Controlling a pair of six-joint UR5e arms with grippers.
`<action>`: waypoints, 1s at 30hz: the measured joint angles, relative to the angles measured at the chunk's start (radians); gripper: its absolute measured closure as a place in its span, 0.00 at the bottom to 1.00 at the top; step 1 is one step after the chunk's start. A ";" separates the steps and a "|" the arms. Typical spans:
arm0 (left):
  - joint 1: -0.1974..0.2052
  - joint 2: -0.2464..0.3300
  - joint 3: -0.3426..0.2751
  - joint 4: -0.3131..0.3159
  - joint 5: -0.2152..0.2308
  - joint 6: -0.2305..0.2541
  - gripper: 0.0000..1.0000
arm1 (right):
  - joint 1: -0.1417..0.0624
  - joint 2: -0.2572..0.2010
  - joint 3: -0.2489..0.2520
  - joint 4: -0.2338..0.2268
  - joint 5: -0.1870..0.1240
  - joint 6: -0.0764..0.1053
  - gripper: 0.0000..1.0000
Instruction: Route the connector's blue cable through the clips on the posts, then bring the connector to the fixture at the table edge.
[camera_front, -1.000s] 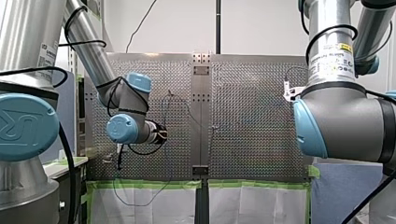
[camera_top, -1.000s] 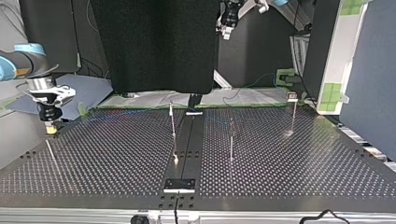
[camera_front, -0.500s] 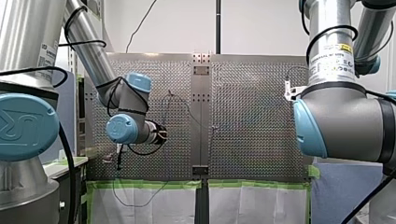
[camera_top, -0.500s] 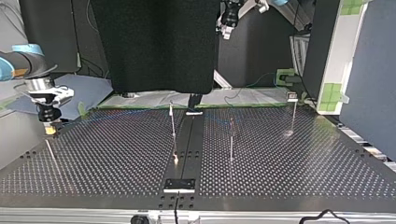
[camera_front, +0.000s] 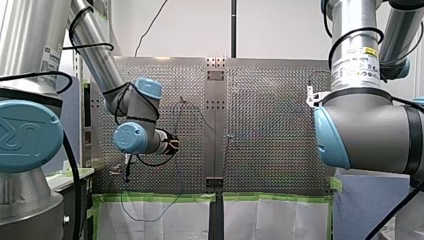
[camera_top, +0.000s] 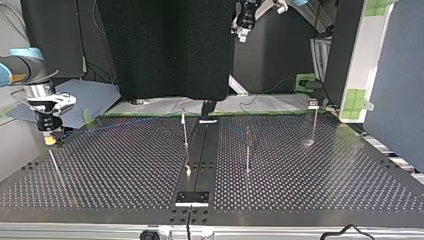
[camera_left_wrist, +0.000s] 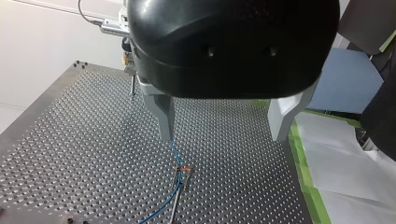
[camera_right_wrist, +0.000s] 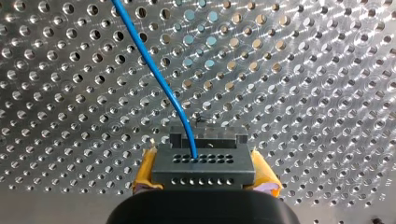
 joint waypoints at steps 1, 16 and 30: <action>0.000 0.000 0.000 0.000 0.000 0.000 0.00 | 0.000 0.000 -0.001 0.000 0.000 0.000 1.00; 0.000 0.000 0.000 0.000 0.000 -0.001 0.00 | 0.004 0.021 -0.028 0.008 -0.015 0.003 1.00; 0.001 0.000 0.000 0.000 0.000 -0.001 0.00 | 0.002 0.023 -0.037 0.006 -0.020 0.006 1.00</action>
